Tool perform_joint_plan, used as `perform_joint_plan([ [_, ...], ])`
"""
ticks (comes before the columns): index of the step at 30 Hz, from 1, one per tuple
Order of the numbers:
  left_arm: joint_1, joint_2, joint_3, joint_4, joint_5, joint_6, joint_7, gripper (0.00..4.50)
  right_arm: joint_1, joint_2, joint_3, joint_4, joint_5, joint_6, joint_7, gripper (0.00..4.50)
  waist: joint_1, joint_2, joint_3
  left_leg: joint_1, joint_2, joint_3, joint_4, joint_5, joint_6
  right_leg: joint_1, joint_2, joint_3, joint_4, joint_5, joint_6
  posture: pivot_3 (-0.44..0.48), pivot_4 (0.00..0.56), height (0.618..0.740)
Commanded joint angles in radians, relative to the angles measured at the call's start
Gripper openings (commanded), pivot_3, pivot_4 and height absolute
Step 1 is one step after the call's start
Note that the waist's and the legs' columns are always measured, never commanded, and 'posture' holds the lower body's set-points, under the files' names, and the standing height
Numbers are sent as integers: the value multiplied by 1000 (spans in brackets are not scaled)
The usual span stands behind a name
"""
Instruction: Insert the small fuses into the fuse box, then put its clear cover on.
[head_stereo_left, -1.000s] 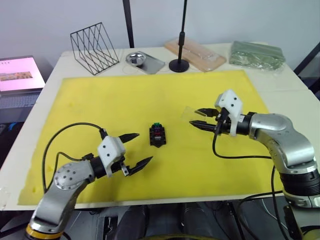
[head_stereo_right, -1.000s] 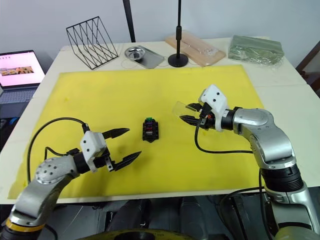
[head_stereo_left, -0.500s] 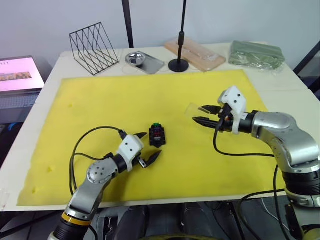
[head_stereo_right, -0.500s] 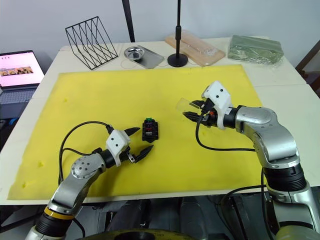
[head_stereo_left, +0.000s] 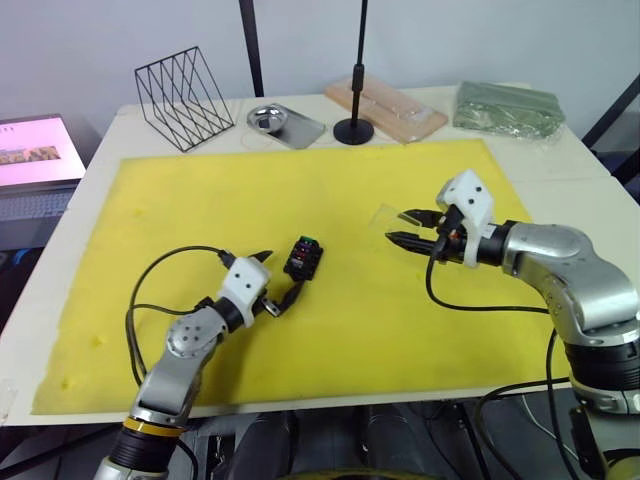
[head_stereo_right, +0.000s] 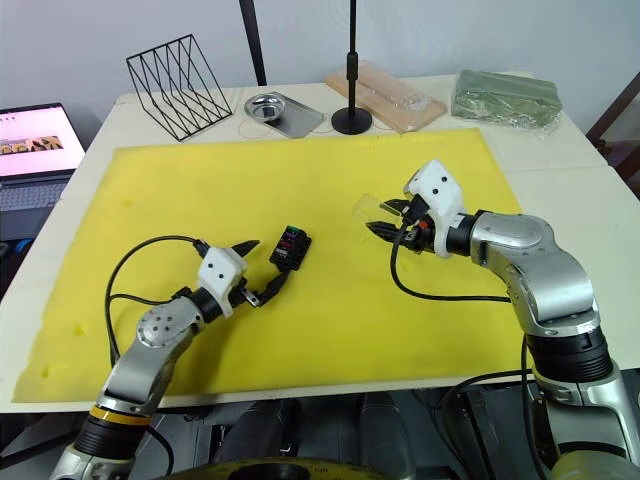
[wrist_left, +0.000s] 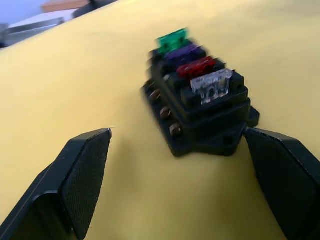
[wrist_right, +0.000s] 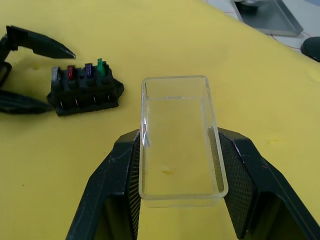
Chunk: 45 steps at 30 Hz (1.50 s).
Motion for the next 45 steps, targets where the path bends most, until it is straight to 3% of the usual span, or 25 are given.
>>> perform_joint_plan([
  [1,-9,35,64,20,1,15,10,4500,-26,-9,-27,-28,12,-15,-2,1809,0,0,0,0,0,0,0,0,0,0,0,0,0,0,0,0,150,740],
  [6,-13,54,78,29,-7,6,-10,4500,-17,-12,-30,-28,12,-19,-1,1809,1,0,0,0,0,0,0,0,0,0,0,0,0,0,0,0,150,740],
  [11,9,51,47,-52,-121,14,-128,4500,-13,-12,-29,-31,12,-20,0,1809,2,0,0,0,0,0,0,0,0,0,0,0,0,0,0,0,150,740],
  [14,-1,63,21,-49,-98,8,-153,4500,-14,-11,-24,-37,14,-16,0,1809,4,0,0,-1,0,0,0,0,0,0,-1,0,0,0,0,0,150,740],
  [23,-100,-25,-47,72,-27,2,-92,4500,-29,-19,-27,-67,33,20,-4,1809,2,0,0,-1,-1,0,0,0,0,0,-1,0,0,0,0,0,150,740],
  [28,-164,-93,-30,144,-22,38,-32,4500,-33,-21,-35,-82,37,36,-16,1809,6,0,0,-1,-1,0,1,0,0,0,-1,0,0,0,0,0,150,740],
  [39,-217,-77,-75,215,6,57,-98,4500,-27,-17,-50,-108,56,65,-47,1809,6,-1,0,-1,-1,0,1,0,0,0,-1,0,0,0,0,0,150,740],
  [42,-225,-68,-80,226,14,62,-104,3953,-29,-16,-50,-110,61,69,-56,1809,5,0,0,-1,-1,0,1,0,0,0,-1,0,0,0,0,0,150,740],
  [45,-223,-64,-81,228,14,64,-108,2896,-29,-18,-49,-112,67,71,-63,1809,5,0,0,-1,-1,0,1,0,0,0,-1,0,0,0,0,0,150,740],
])
